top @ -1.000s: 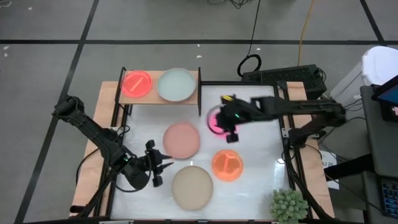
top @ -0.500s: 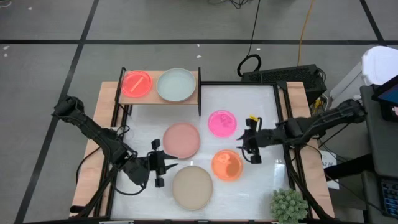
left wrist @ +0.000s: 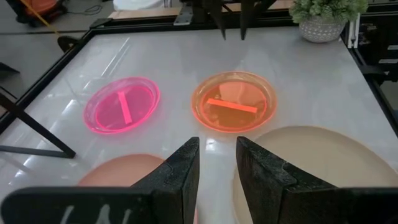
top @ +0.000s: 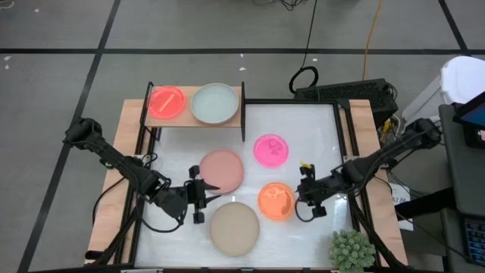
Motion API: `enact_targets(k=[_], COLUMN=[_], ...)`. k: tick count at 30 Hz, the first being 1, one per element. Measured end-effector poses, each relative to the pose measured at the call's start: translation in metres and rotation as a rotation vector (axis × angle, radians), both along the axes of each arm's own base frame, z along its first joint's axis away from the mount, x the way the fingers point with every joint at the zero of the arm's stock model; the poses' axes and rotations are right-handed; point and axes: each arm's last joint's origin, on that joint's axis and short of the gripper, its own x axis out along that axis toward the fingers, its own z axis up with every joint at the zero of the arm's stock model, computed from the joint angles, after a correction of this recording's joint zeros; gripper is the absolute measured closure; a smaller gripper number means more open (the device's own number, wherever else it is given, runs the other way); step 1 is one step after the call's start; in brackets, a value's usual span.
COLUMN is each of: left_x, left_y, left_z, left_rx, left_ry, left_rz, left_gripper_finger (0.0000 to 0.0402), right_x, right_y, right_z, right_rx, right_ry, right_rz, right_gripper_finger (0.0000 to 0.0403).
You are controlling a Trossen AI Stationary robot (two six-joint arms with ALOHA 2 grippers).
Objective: Place and stack plates onto a shelf
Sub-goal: Stack the small orange plate on top of the small orange plates on the shelf
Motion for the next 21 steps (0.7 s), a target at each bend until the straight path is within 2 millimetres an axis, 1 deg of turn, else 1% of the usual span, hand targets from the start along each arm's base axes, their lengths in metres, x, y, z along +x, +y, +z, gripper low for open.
enact_targets(k=[5,17,21], left_x=[0.000,0.000,0.000], left_y=[0.000,0.000,0.000], left_z=[0.000,0.000,0.000], left_rx=[0.002,0.006,0.006], left_ry=[0.003,0.000,0.000], left_rz=[-0.001,0.007,0.007], left_gripper_finger=[0.0288,0.0288,0.0288], right_x=[0.003,0.010,0.012], right_y=[0.011,0.046,0.053], right_z=[-0.017,-0.047,-0.057], right_rx=[-0.038,-0.073,-0.130], right_ry=[0.062,0.095,0.095], right_rz=[0.042,0.163,0.260], right_gripper_finger=[0.0271,0.0271,0.0271])
